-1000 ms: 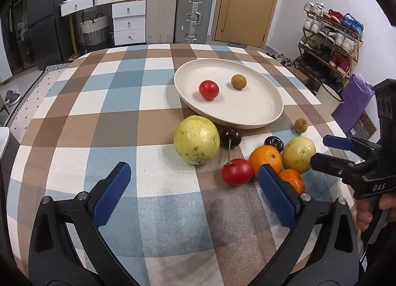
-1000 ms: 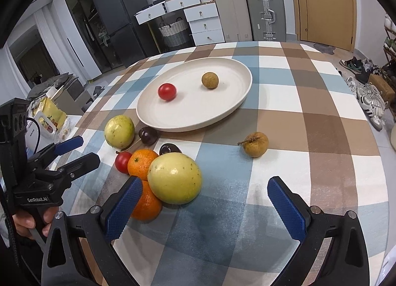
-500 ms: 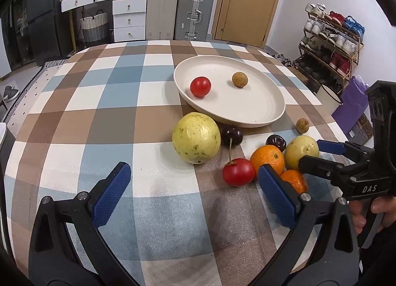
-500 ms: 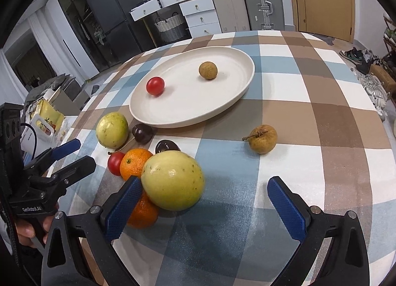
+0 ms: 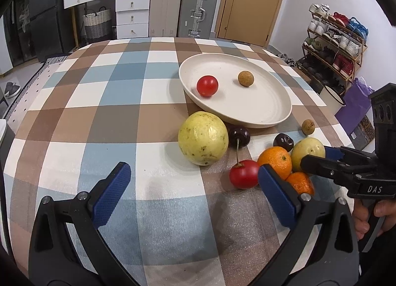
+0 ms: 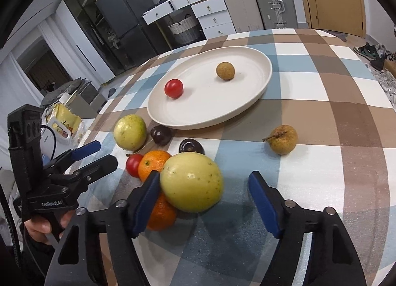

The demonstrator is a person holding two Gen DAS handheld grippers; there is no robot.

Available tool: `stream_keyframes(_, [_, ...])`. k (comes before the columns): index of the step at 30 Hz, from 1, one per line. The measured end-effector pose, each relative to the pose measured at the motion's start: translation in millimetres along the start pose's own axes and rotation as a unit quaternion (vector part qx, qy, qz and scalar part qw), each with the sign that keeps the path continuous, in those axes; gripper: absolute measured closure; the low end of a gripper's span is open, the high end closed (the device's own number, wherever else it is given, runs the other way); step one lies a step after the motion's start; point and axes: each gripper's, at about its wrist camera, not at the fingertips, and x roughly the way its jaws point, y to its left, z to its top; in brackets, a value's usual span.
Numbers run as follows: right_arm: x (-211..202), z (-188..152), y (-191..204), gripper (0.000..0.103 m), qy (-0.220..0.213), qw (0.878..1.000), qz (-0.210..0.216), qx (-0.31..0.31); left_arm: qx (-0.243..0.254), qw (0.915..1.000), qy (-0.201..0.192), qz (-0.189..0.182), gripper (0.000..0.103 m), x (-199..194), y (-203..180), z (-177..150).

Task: Organize fruits
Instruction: 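Grasp a large yellow fruit with the right gripper while the left grasps a yellow-green guava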

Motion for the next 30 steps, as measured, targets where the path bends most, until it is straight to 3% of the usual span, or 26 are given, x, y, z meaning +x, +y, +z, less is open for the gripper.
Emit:
stream_keyframes(8, [-3,-3,5,0.051,0.000,1.000,0.020,-0.004,0.002,1.0000,0.000,-0.001,0.001,3,1,2])
stream_keyframes(17, [-10,-7,5,0.051,-0.020,1.000,0.009,-0.003,-0.004,1.0000,-0.002,0.004,0.001,7,4,7])
stream_keyframes(22, [-17,-3,-1,0.051,-0.033,0.999,0.003,0.004,-0.007,0.9997,-0.005,0.023,0.001,14,6,15])
stream_keyframes(27, [-22,-1,-5,0.051,-0.038,0.999,-0.001,0.008,-0.020,0.9998,-0.001,0.009,0.005,21,10,22])
stream_keyframes(30, [-24,-1,-7,0.051,-0.041,0.999,-0.002,0.012,-0.014,0.9999,0.000,0.004,0.014,25,6,26])
